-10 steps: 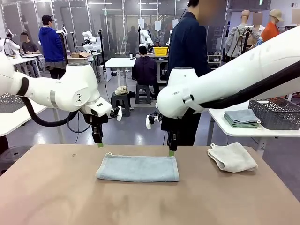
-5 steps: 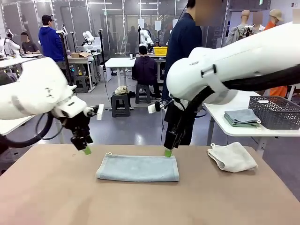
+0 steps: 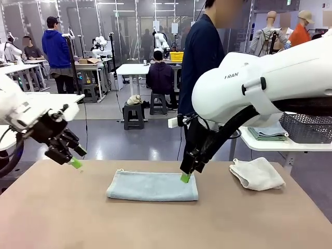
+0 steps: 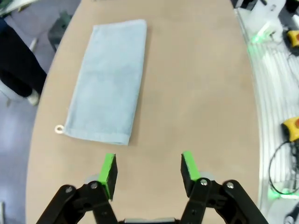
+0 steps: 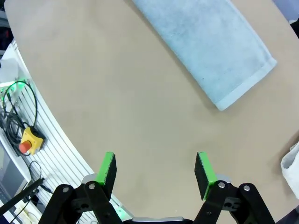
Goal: Fold the towels and place them in the basket.
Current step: When a person lays out a Towel with hook on the table, fold it in half twice.
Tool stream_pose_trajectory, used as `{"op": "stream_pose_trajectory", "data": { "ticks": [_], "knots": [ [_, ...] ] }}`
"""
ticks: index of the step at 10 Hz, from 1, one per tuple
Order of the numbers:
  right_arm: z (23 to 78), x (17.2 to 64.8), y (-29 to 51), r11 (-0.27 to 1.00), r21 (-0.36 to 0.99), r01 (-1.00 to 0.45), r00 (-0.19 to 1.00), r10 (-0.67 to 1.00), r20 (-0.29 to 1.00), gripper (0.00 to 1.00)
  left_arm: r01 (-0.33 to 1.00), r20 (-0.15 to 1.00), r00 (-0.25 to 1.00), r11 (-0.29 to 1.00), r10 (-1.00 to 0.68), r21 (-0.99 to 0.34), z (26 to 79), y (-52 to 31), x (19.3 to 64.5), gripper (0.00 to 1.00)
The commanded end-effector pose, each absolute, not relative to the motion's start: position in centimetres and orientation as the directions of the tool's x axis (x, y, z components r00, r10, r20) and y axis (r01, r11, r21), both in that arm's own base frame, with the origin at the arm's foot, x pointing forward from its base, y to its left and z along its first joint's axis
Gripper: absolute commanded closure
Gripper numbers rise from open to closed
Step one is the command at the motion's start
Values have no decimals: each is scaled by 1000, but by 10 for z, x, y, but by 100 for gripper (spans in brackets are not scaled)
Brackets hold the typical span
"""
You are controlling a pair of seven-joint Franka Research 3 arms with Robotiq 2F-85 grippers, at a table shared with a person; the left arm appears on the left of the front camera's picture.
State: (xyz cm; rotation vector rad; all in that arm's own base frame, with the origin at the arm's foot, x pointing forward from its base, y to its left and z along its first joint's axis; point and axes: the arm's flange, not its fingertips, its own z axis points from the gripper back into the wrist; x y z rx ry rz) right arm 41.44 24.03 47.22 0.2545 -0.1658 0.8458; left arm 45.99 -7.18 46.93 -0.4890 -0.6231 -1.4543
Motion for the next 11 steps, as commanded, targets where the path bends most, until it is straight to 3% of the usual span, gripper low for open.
{"op": "stream_pose_trajectory", "data": {
  "ticks": [1,5,8,11],
  "knots": [
    [473,425,241,622,152,-769,638,730,244,16,1000,765,-16,-4,-644,18,466,-36,467,30],
    [473,425,241,622,152,-769,638,730,244,16,998,855,-29,38,-518,56,453,-15,453,30],
    [470,424,241,638,131,-758,648,716,261,15,998,842,-4,50,-539,38,454,-11,455,30],
    [452,430,258,805,-1,-593,777,573,261,15,998,842,-4,50,-539,38,454,-11,455,30]
  ]
}}
